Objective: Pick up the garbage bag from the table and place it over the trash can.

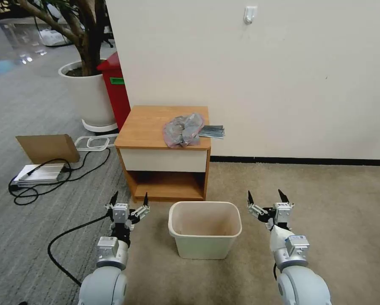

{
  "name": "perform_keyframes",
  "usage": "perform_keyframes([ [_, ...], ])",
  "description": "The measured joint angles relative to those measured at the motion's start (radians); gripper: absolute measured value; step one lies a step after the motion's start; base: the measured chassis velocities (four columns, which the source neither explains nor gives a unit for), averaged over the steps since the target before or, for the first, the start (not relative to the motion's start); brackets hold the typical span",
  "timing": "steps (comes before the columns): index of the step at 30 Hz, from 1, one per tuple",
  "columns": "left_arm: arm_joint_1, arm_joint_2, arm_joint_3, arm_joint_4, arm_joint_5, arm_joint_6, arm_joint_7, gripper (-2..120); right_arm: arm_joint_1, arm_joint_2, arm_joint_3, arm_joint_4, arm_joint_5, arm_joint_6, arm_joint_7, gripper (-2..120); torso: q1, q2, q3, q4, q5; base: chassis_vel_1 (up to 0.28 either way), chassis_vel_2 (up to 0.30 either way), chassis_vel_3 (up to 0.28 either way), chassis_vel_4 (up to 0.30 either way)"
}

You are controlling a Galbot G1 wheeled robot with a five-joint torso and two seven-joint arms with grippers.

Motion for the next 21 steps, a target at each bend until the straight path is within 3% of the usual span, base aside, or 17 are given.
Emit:
perform_keyframes([
  [10, 0.001, 0.003, 0.000, -0.002, -0.002, 0.000, 0.000, 99, 0.000, 0.000, 0.000, 0.000, 0.000, 0.000, 0.000, 100, 0.000, 0.000, 0.000, 0.0000, 0.0000, 0.000, 0.000, 0.000, 0.000],
  [13, 0.015, 0.048, -0.007, -0.031, -0.051, 0.022, -0.011, 100, 0.000, 0.000, 0.000, 0.000, 0.000, 0.001, 0.000, 100, 0.000, 0.000, 0.000, -0.0001, -0.0002, 0.000, 0.000, 0.000, 0.000],
  [15, 0.044, 0.135, -0.024, -0.086, -0.146, 0.066, -0.039, 100, -0.025, 0.036, -0.017, 0.031, -0.023, 0.066, 0.009, 100, 0.000, 0.000, 0.000, 0.0002, 0.0000, 0.000, 0.000, 0.000, 0.000],
  [16, 0.044, 0.135, -0.024, -0.086, -0.146, 0.066, -0.039, 100, -0.025, 0.036, -0.017, 0.031, -0.023, 0.066, 0.009, 100, 0.000, 0.000, 0.000, 0.0002, 0.0000, 0.000, 0.000, 0.000, 0.000],
  [18, 0.074, 0.227, -0.042, -0.146, -0.248, 0.112, -0.069, 100, -0.066, 0.074, -0.044, 0.084, -0.020, 0.103, 0.031, 100, 0.000, 0.000, 0.000, 0.0001, -0.0006, 0.000, 0.000, 0.000, 0.000],
  [21, 0.085, 0.273, -0.035, -0.160, -0.292, 0.142, -0.075, 100, -0.072, 0.069, -0.060, 0.101, 0.006, 0.065, 0.043, 100, 0.000, 0.000, 0.000, -0.0002, 0.0007, 0.000, 0.000, 0.000, 0.000],
])
